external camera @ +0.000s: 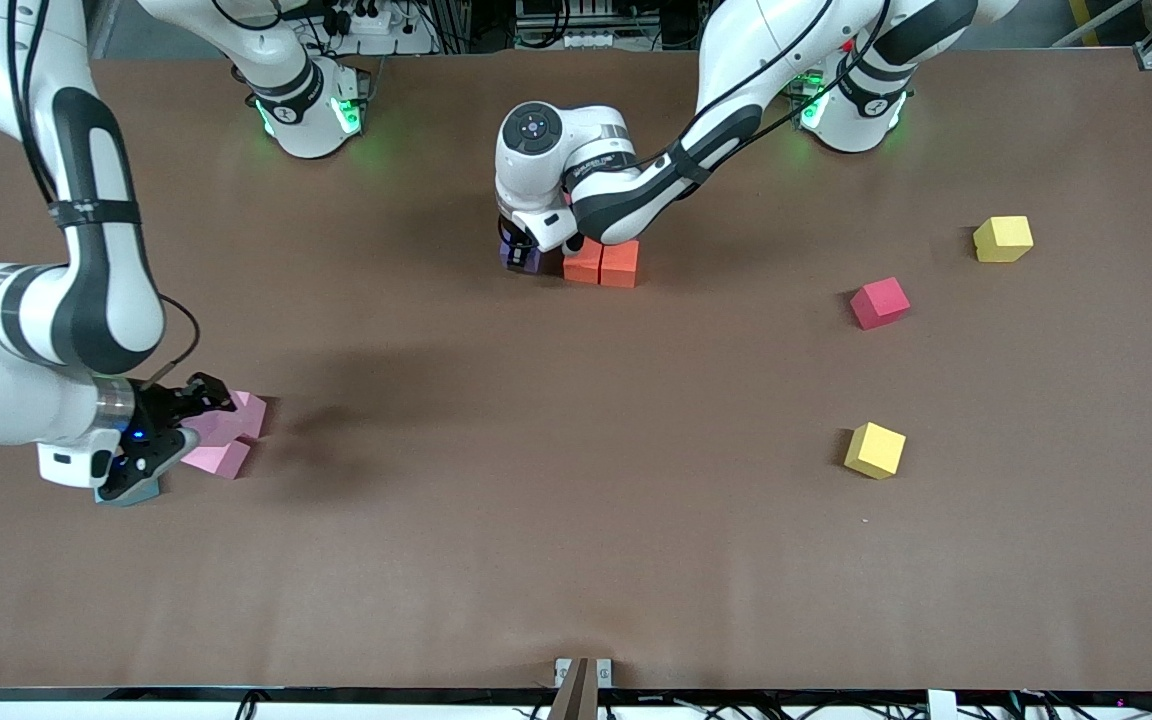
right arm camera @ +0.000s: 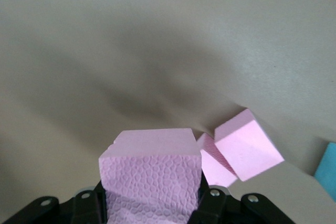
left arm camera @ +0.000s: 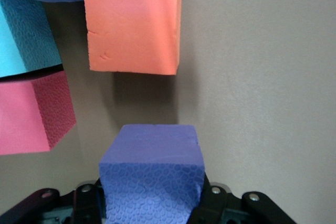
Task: Form number 2 with 11 blocks
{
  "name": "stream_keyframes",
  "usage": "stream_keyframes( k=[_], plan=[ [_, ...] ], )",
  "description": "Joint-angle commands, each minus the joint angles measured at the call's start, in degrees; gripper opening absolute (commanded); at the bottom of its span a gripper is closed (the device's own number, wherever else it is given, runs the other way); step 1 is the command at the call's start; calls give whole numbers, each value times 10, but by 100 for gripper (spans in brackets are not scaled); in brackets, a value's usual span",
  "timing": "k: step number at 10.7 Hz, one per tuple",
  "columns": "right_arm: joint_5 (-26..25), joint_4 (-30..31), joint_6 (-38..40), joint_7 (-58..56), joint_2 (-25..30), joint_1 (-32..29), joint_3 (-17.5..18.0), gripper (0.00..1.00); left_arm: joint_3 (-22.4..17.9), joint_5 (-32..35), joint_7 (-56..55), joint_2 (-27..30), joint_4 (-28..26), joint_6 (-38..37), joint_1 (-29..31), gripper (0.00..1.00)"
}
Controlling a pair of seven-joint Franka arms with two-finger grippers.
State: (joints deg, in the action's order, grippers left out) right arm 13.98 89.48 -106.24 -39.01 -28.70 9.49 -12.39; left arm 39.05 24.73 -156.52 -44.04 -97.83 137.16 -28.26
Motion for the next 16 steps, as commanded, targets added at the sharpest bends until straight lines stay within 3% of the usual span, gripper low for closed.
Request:
stream_keyframes(
  k=[1,2,16],
  plan=[
    [-5,3,0,68,12,26,2,17,-6,87,-100,7,-36,30,-3,22],
    [-4,3,-2,96,12,38,2,17,-6,110,-119,7,-43,31,-1,22],
    [49,7,-5,229,35,94,1,17,-11,112,-164,2,-73,39,4,22]
  ],
)
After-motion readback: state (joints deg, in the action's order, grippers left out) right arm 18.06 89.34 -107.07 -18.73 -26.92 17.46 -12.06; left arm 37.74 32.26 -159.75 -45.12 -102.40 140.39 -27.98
